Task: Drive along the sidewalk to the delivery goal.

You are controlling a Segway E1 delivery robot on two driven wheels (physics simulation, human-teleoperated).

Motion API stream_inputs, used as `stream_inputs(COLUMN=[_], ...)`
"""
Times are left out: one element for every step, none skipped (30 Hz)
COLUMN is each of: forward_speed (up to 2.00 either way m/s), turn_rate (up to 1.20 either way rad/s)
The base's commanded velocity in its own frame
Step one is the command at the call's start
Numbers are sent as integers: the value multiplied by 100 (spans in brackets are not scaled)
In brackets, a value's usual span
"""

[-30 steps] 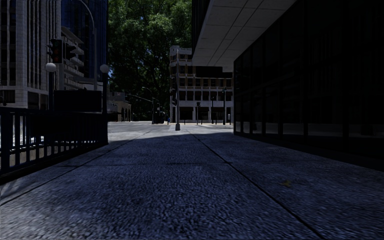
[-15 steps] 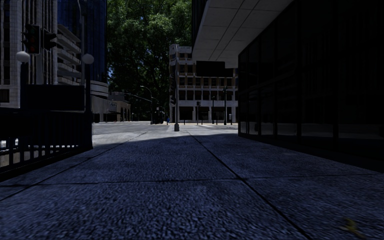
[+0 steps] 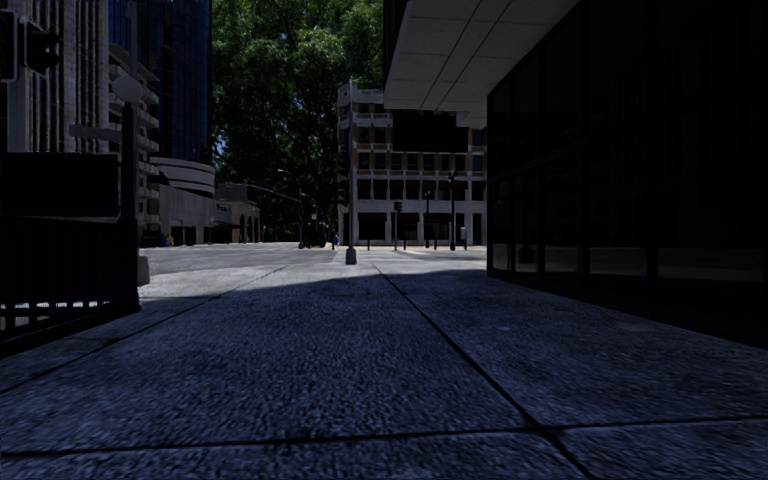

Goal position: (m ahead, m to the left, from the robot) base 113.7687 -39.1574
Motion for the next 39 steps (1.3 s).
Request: stream_inputs(forward_speed=[195, 195, 195, 195, 195, 195, 195, 195, 195, 195, 195, 195, 195, 195, 195, 195, 195, 195, 195, 195, 195, 195, 195, 195, 195, 195, 195, 195, 195, 195, 195, 195, 195, 195, 195, 195, 195, 195, 195], turn_rate=[0, 0, 0, 0, 0, 0, 0, 0, 0, 0, 0, 0, 0, 0, 0, 0, 0, 0, 0, 0, 0, 0, 0, 0, 0, 0, 0, 0, 0, 0, 0, 0, 0, 0, 0, 0, 0, 0, 0])
